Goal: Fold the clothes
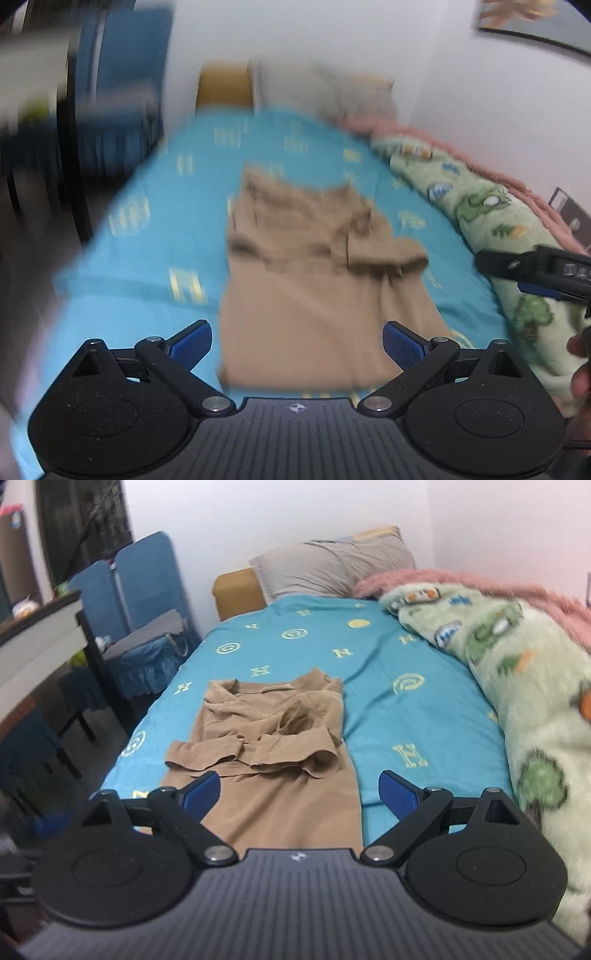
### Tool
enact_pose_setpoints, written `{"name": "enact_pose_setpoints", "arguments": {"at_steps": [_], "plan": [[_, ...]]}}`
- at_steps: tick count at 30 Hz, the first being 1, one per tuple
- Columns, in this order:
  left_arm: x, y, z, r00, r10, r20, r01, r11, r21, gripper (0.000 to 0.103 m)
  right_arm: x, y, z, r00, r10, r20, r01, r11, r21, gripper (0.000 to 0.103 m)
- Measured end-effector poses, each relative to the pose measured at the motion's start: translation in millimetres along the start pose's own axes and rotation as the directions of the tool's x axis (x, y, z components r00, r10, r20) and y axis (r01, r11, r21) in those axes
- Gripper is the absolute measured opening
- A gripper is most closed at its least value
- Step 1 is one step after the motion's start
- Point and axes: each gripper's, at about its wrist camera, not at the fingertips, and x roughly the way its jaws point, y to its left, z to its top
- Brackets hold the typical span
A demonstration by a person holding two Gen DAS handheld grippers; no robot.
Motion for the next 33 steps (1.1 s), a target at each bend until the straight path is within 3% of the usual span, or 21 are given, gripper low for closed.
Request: {"name": "enact_pose_setpoints", "arguments": {"at_steps": [2,4,6,10,14,19,22,24,26,30,33], "plan": [[12.1,16.0,-2.5,0.996,-0.041,-0.084,0.032,0.993,-0.114,0.1,1.0,-7.1,-0.9,1.0,-0.002,-0.014,0.002,0.999,0.042,0.094],[24.3,33.4,-5.5,0.982,-0.12,-0.147,0.083,0.968,-0.237,0.1,3.2,-12.6,-1.9,1.0,0.002,-0.032,0.001,0.997,0.075,0.094],[37.8,47.4,-11.9,0.956,-0.212,-0.202,0.129,0.924,-0.36,0.1,5.2,-15.9,-3.2,0.999,0.009,-0.046,-0.004,0.995,0.1,0.094],[63.5,55.3,-27.8,0.905,-0.29,-0.311,0.11,0.866,-0.487,0.099,8.1,-18.4,-4.3,0.998,0.017,-0.058,-0.01,0.993,0.121,0.094],[72.7,62.0,-29.0,0.92,-0.306,-0.245,0.119,0.814,-0.569,0.099,10.0,-21.3,-6.0,0.997,0.04,-0.071,-0.029,0.988,0.152,0.094],[72.5,78.5,-22.4,0.961,-0.262,-0.085,0.148,0.752,-0.643,0.091,15.0,-30.3,-7.7,0.993,0.071,-0.097,-0.046,0.971,0.233,0.094],[70.5,85.3,-23.4,0.956,-0.293,-0.017,0.201,0.694,-0.691,0.084,18.5,-36.6,-10.2,0.99,0.087,-0.112,-0.05,0.954,0.296,0.094],[72.9,83.9,-24.9,0.956,-0.288,-0.057,0.173,0.709,-0.684,0.065,20.6,-40.4,-12.2,0.988,0.095,-0.12,-0.049,0.94,0.338,0.094],[79.3,81.5,-30.9,0.948,-0.302,-0.098,0.152,0.702,-0.695,0.052,22.0,-43.4,-14.3,0.987,0.1,-0.126,-0.047,0.93,0.365,0.094],[88.2,76.3,-29.5,0.943,-0.319,-0.1,0.16,0.694,-0.702,0.053,24.9,-48.9,-18.5,0.984,0.112,-0.139,-0.045,0.909,0.413,0.094],[96.5,77.3,-28.2,0.948,-0.312,-0.071,0.166,0.668,-0.725,0.053,28.5,-52.5,-22.2,0.979,0.137,-0.154,-0.053,0.89,0.452,0.094]]}}
